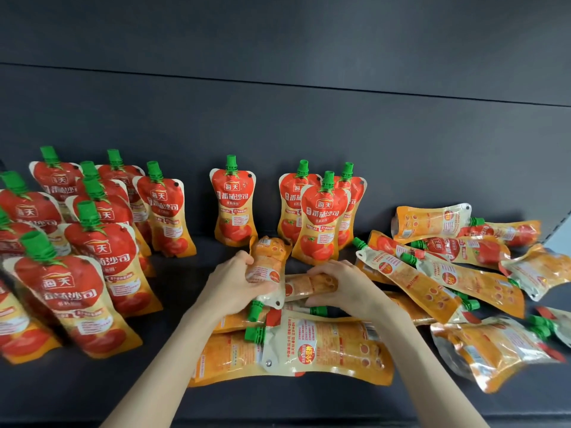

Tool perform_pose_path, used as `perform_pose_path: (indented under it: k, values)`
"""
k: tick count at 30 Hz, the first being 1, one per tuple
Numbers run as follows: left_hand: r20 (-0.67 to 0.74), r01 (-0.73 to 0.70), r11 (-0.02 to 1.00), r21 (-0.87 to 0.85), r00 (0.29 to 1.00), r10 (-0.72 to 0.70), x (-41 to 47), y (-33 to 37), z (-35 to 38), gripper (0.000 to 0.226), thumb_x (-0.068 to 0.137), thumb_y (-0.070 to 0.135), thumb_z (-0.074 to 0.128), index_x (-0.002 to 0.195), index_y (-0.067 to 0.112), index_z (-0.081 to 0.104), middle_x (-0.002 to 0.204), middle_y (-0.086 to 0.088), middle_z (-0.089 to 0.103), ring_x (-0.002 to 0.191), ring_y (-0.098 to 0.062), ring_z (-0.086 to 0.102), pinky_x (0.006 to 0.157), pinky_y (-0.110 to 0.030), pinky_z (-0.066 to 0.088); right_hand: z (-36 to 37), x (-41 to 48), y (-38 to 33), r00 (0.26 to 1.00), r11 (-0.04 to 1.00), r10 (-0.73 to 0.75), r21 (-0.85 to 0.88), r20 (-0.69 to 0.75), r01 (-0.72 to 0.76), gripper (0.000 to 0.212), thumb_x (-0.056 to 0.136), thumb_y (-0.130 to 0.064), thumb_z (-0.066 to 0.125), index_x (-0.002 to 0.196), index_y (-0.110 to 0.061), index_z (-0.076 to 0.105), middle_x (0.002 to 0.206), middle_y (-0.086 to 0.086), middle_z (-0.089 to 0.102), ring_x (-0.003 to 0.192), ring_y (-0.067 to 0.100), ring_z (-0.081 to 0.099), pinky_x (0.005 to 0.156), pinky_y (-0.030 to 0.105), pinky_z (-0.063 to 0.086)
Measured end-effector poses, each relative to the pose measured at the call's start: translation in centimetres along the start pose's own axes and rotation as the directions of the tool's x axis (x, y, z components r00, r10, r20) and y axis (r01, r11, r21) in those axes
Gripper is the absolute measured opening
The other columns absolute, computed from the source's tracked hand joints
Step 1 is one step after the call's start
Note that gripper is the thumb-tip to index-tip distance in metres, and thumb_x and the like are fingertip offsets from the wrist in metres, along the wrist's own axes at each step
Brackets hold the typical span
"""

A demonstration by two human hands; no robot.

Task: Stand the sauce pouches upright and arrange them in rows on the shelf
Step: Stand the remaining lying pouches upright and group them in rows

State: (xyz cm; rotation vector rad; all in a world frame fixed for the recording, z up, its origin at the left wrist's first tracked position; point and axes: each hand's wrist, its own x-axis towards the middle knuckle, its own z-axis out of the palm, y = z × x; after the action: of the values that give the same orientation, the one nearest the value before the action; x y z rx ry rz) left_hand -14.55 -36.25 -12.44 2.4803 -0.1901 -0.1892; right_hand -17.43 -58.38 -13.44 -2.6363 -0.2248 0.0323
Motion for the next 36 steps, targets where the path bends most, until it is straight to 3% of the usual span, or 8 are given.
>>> perform_pose_path:
  k: [8,11,14,20,24,29,32,36]
  values:
    - [-0.160,-0.034,0.992,-0.124,0.987,0.014,-1.5,-1.2,-2.2,0.053,0.073,0.029,0.077,0.120,0.022,0.054,0.117,0.001,0.060,0.097,-0.011,0.056,0.074,-0.024,0.044,0.1,-0.5,0.3,0.992,0.987,-0.117,0.103,-0.055,0.122,0.029,0.083,-0.036,0.066,0.112,-0.030,0.065,0.110,-0.014,0.062,0.101,0.003,0.050,0.091,0.024,0.043]
    - [-0.159,-0.094,0.980,-0.173,0.985,0.066,-1.9,-1.8,-3.1,0.035,0.079,0.025,0.072,0.113,0.028,0.063,0.118,0.005,0.055,0.111,-0.011,0.051,0.077,-0.019,0.041,0.2,-0.4,0.5,0.986,0.977,-0.155,0.141,-0.058,0.162,0.024,0.085,-0.033,0.064,0.109,-0.029,0.067,0.106,-0.016,0.064,0.098,-0.001,0.055,0.092,0.024,0.045]
    - [-0.094,-0.130,0.957,-0.258,0.990,0.108,-2.3,-2.1,-3.6,0.023,0.081,0.031,0.069,0.103,0.030,0.069,0.120,0.012,0.047,0.113,-0.001,0.039,0.088,-0.019,0.035,0.3,-0.3,0.6,0.983,0.985,-0.164,0.043,-0.087,0.168,0.023,0.087,-0.037,0.060,0.109,-0.033,0.066,0.111,-0.015,0.064,0.109,0.005,0.050,0.102,0.033,0.035]
    - [0.023,-0.117,0.835,-0.537,0.988,0.153,-3.4,-1.8,-4.3,0.069,0.052,0.072,0.072,0.107,0.030,0.070,0.130,0.020,0.050,0.121,0.000,0.045,0.100,-0.026,0.038,-0.3,-0.4,0.1,0.975,0.983,-0.158,0.068,-0.155,0.170,0.023,0.089,-0.033,0.058,0.109,-0.027,0.069,0.110,-0.011,0.069,0.102,0.006,0.061,0.088,0.026,0.050]
    - [0.062,-0.148,0.752,-0.642,0.968,0.244,-3.9,-1.7,-5.0,0.086,0.041,0.069,0.078,0.116,0.027,0.064,0.117,0.009,0.066,0.111,-0.002,0.059,0.092,-0.024,0.050,-0.6,-0.8,0.3,0.976,0.957,-0.134,0.233,-0.171,0.172,0.023,0.089,-0.026,0.059,0.108,-0.021,0.070,0.107,-0.010,0.069,0.101,0.004,0.061,0.089,0.025,0.051]
    - [-0.235,-0.235,0.793,-0.562,0.965,0.120,-3.0,-0.6,-4.6,0.041,0.063,0.035,0.076,0.101,0.020,0.069,0.093,0.009,0.071,0.091,-0.005,0.065,0.077,-0.018,0.051,-0.6,-1.4,0.6,0.971,0.910,-0.097,0.376,-0.218,0.175,0.019,0.086,-0.025,0.061,0.100,-0.035,0.069,0.099,-0.023,0.064,0.101,-0.002,0.054,0.084,0.012,0.045]
    - [-0.398,-0.324,0.771,-0.548,0.912,0.100,-2.0,-0.3,-4.6,0.019,0.073,0.031,0.071,0.084,0.016,0.068,0.064,0.011,0.068,0.064,-0.003,0.063,0.061,-0.017,0.049,-0.7,-1.6,0.9,0.963,0.848,-0.042,0.500,-0.265,0.175,0.020,0.086,-0.028,0.059,0.102,-0.031,0.069,0.102,-0.012,0.070,0.099,0.004,0.062,0.084,0.016,0.049]
    - [-0.496,-0.358,0.781,-0.511,0.865,0.072,-0.7,0.5,-3.8,0.024,0.079,0.034,0.065,0.087,0.011,0.068,0.058,0.013,0.058,0.060,-0.005,0.058,0.055,-0.015,0.043,-0.6,-1.4,0.3,0.948,0.714,0.031,0.671,-0.315,0.200,0.024,0.085,-0.027,0.055,0.105,-0.022,0.069,0.103,-0.010,0.072,0.097,0.006,0.066,0.078,0.016,0.052]
